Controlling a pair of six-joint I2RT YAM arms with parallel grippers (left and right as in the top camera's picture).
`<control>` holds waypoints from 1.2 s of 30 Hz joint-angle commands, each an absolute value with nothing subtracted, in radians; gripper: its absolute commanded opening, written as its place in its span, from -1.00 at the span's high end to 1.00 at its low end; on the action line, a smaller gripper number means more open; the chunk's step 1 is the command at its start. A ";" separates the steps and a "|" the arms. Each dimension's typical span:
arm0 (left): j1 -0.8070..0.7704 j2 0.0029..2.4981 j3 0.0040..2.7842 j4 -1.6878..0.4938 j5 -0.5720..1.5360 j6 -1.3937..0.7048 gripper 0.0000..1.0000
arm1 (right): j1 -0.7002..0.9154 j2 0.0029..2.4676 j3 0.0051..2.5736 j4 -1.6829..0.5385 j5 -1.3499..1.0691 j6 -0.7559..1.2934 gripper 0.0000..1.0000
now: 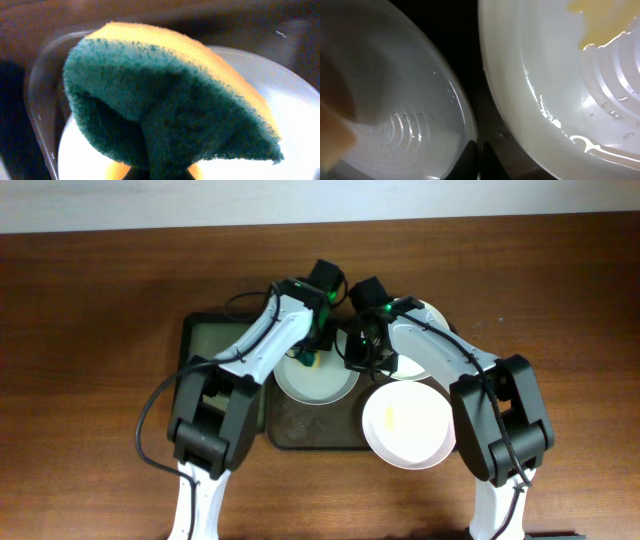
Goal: Clean dirty plates on tray and stack at the side
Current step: 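Scrub the pale blue plate with the sponge while right gripper holds rim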
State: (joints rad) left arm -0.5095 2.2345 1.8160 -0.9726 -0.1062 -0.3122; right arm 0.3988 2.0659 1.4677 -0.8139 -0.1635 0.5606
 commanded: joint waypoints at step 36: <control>-0.399 2.115 1.533 -0.782 0.012 -0.299 1.00 | 0.399 2.069 1.462 -0.807 -0.176 0.555 0.92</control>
